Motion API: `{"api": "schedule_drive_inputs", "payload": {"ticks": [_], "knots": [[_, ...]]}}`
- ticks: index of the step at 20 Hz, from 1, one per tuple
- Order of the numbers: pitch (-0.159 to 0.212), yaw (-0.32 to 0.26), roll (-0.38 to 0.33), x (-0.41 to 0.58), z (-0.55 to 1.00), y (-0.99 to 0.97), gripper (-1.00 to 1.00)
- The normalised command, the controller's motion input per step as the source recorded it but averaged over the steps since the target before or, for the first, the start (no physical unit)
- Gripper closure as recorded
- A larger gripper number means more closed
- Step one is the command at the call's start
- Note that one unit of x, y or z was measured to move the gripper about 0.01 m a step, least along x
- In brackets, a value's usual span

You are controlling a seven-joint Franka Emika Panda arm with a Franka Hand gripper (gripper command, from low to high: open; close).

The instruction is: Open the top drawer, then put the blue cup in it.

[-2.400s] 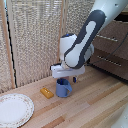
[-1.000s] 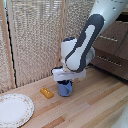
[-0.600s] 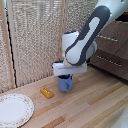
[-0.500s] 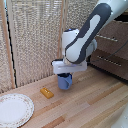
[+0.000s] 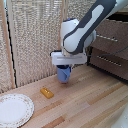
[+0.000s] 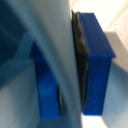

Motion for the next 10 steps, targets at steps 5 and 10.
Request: {"api": "schedule_drive_inputs", "payload": {"ticks": [5,10], "knots": [[0.052,-0.225,-0.077,0.456,0.82,0.0,1.0],[0.051,-0.216,-0.075,0.473,0.84,-0.03,1.0]]}}
